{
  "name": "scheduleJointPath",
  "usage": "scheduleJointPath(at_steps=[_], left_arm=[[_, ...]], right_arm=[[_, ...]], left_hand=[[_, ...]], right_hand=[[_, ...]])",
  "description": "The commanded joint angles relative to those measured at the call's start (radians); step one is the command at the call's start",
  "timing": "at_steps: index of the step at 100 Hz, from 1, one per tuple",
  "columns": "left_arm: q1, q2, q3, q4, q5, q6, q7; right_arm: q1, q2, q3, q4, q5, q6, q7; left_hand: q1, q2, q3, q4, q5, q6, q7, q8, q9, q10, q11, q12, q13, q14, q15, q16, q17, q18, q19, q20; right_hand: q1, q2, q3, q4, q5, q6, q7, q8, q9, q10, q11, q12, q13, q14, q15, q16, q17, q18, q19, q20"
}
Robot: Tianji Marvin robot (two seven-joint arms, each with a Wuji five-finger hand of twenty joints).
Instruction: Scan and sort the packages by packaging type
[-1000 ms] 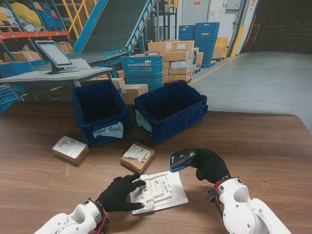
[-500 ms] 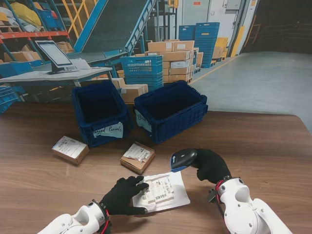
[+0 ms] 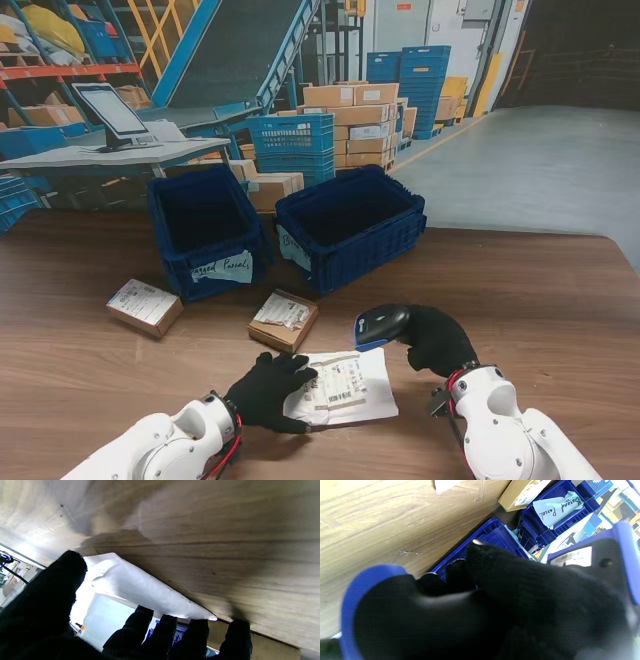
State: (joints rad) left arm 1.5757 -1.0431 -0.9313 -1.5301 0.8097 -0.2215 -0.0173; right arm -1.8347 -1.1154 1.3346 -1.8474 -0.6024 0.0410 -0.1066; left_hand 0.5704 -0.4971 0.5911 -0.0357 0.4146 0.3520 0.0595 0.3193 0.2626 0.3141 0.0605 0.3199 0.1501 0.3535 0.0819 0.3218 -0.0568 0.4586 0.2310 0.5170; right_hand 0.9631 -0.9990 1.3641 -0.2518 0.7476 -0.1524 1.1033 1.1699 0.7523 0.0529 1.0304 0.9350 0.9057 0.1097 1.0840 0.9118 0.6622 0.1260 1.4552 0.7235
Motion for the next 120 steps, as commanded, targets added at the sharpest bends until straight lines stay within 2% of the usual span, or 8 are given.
scheduleJointPath(at_steps=[1,39,65,77,83,91,102,120], left_arm=[[-0.004,-0.005,0.016,0.036,-0.011,0.007,-0.031],[-0.073,-0.031,0.085,0.148,-0.026,-0.017,0.100],[-0.082,-0.047,0.095,0.178,-0.053,-0.018,0.151],[-0.081,-0.055,0.093,0.188,-0.077,-0.025,0.166],[-0.078,-0.062,0.094,0.197,-0.082,-0.026,0.198],[-0.077,-0.066,0.094,0.195,-0.076,-0.017,0.221],[-0.070,-0.075,0.091,0.189,-0.076,-0.008,0.257],[-0.054,-0.077,0.077,0.144,-0.060,0.014,0.276]], right_arm=[[-0.009,-0.008,0.002,-0.010,0.003,-0.004,0.014],[-0.011,-0.011,0.011,-0.009,0.027,-0.003,0.015],[-0.012,-0.011,0.011,-0.009,0.036,-0.005,0.017],[-0.012,-0.011,0.010,-0.008,0.038,-0.004,0.017],[-0.012,-0.011,0.009,-0.008,0.039,-0.005,0.019],[-0.011,-0.011,0.008,-0.006,0.040,-0.006,0.019],[-0.009,-0.010,0.005,-0.005,0.042,-0.006,0.022],[-0.006,-0.010,0.003,-0.003,0.044,-0.008,0.026]], left_hand=[[-0.018,-0.033,0.027,-0.030,-0.033,0.055,-0.015,-0.008,0.030,0.025,-0.010,0.012,0.067,0.033,0.039,0.018,0.071,-0.007,0.084,0.017],[0.069,-0.106,0.257,0.019,0.026,0.064,0.010,0.011,0.186,0.015,0.075,0.121,0.329,0.000,0.199,0.154,0.181,0.006,0.289,0.030],[0.196,-0.114,0.326,0.057,0.174,-0.009,0.116,0.110,0.307,-0.056,0.410,0.226,0.530,-0.056,0.399,0.348,0.281,0.033,0.514,0.063],[0.241,-0.083,0.302,0.071,0.236,-0.113,0.322,0.241,0.405,-0.122,0.509,0.302,0.598,-0.075,0.494,0.431,0.305,0.036,0.593,0.094],[0.307,-0.152,0.288,0.014,0.228,-0.169,0.522,0.375,0.504,-0.153,0.473,0.503,0.632,-0.083,0.553,0.474,0.314,0.039,0.616,0.105],[0.383,-0.193,0.242,0.001,0.225,-0.243,0.778,0.355,0.647,-0.191,0.370,0.664,0.683,-0.086,0.604,0.559,0.327,0.042,0.636,0.111],[0.414,-0.192,0.242,0.000,0.269,-0.290,0.933,0.338,0.725,-0.213,0.428,0.688,0.759,-0.076,0.662,0.621,0.354,0.055,0.674,0.126],[0.413,-0.201,0.251,0.005,0.275,-0.295,0.972,0.341,0.740,-0.206,0.448,0.693,0.784,-0.072,0.693,0.639,0.367,0.068,0.690,0.134]], right_hand=[[0.100,0.069,0.111,-0.005,0.034,-0.034,0.091,0.014,0.008,-0.001,0.005,0.002,0.019,0.030,0.015,-0.001,0.010,-0.044,0.054,0.030],[0.098,0.069,0.111,-0.004,0.034,-0.034,0.091,0.014,0.008,-0.001,0.005,0.003,0.019,0.031,0.015,-0.001,0.011,-0.044,0.054,0.030],[0.097,0.070,0.111,-0.003,0.034,-0.034,0.091,0.014,0.008,-0.001,0.005,0.003,0.020,0.030,0.016,-0.002,0.011,-0.044,0.054,0.030],[0.097,0.070,0.111,-0.002,0.034,-0.034,0.091,0.014,0.008,-0.001,0.005,0.003,0.020,0.030,0.016,-0.002,0.012,-0.045,0.055,0.029],[0.096,0.071,0.110,-0.002,0.034,-0.034,0.091,0.014,0.008,-0.001,0.005,0.003,0.020,0.031,0.016,-0.002,0.013,-0.045,0.055,0.029],[0.096,0.071,0.110,-0.002,0.034,-0.034,0.091,0.015,0.008,-0.001,0.005,0.003,0.020,0.031,0.016,-0.002,0.013,-0.044,0.055,0.029],[0.096,0.071,0.110,-0.001,0.034,-0.034,0.091,0.015,0.008,-0.001,0.005,0.003,0.020,0.030,0.016,-0.003,0.013,-0.044,0.055,0.029],[0.096,0.071,0.110,-0.001,0.034,-0.034,0.090,0.015,0.008,-0.001,0.005,0.003,0.020,0.030,0.016,-0.003,0.013,-0.044,0.055,0.029]])
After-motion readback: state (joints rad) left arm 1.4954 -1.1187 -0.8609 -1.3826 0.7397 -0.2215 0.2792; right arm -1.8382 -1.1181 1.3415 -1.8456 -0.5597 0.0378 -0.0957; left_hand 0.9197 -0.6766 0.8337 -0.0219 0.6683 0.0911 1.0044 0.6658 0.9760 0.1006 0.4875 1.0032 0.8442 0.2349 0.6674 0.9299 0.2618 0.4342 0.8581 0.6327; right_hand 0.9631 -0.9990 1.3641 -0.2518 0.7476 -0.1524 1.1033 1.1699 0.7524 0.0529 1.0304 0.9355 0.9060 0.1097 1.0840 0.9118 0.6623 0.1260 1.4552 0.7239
